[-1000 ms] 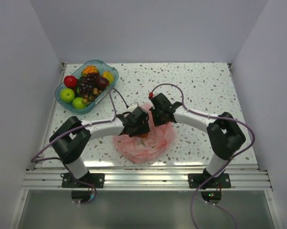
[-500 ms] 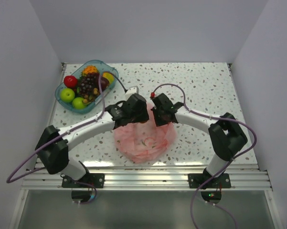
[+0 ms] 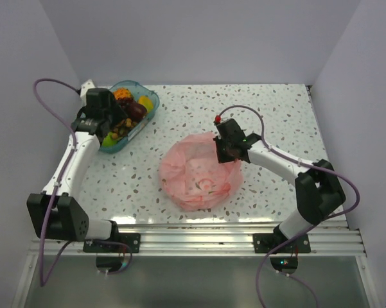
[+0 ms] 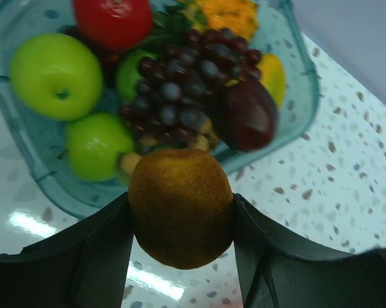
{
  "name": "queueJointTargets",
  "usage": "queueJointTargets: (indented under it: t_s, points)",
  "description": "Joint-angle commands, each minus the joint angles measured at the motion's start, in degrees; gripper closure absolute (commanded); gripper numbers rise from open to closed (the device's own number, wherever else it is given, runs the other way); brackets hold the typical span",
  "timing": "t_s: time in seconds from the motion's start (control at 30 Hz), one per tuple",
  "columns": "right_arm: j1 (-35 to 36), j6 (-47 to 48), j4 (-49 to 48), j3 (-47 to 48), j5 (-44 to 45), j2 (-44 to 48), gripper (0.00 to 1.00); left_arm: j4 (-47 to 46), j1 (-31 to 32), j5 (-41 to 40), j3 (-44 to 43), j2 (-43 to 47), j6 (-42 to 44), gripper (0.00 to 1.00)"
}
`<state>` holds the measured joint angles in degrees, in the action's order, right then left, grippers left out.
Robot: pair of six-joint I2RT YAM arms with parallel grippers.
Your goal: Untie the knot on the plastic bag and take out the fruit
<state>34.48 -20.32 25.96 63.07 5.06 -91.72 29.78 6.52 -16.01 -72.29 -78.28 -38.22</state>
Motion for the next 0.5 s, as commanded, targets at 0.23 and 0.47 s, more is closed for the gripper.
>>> queueJointTargets:
  t_s: [0.23,0.47]
  points:
    - [-0.99,-0.51,0.94,-2.16,0.83,4.53,1.0,-9.99,-14.79,5.73,4.88,-9.6,0.68,0.44]
    - [-1.52,-0.95,2.16,-2.34,2.58,5.85,1.0,-10.27,-15.49,4.76,4.35,-12.25,1.21,0.0]
